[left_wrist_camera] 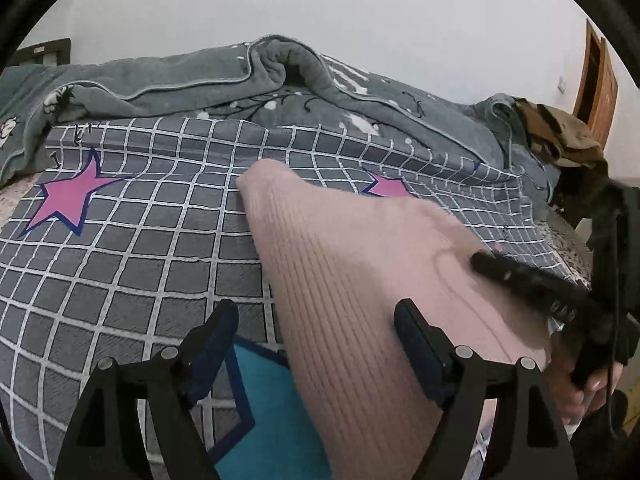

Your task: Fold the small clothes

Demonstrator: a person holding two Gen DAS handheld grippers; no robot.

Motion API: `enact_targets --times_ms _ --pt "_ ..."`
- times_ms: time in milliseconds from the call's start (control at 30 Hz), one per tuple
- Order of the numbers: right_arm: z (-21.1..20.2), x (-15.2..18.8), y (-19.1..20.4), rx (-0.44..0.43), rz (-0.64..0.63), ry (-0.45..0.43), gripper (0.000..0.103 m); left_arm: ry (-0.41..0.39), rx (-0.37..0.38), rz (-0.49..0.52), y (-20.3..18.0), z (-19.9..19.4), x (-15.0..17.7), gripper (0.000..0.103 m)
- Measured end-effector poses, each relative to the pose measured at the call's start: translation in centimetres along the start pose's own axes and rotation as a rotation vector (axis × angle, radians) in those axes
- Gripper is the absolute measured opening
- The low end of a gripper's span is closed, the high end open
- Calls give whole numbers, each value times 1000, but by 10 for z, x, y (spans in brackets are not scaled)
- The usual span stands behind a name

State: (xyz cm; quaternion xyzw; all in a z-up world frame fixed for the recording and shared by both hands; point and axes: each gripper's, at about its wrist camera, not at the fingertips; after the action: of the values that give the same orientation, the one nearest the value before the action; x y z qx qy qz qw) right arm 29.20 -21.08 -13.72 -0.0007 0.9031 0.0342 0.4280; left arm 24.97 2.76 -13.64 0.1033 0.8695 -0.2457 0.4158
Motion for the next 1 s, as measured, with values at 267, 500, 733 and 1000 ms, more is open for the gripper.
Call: enact_targets --times_ms 267,500,733,1000 --pt "-63 10 15 -31 -40 -155 45 1 -16 31 -12 -16 15 79" --pt "-49 57 46 133 -238 -153 41 40 -82 38 -15 -21 43 81" --pt "-37 59 31 96 -188 -79 41 39 -56 1 -10 -19 43 81" --pt "-44 38 21 15 -110 -90 44 -12 -11 2 -14 -20 20 78"
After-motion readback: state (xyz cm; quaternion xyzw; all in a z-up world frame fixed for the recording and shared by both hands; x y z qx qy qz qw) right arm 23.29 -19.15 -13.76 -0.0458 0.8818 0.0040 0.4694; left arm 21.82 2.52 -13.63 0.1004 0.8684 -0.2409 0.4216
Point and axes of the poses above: each gripper's, at about its wrist camera, not at the fingertips, and z roughly the way its jaws point, y to its left, x to its underside, and after that the axes turned 12 degrees about x, right-handed
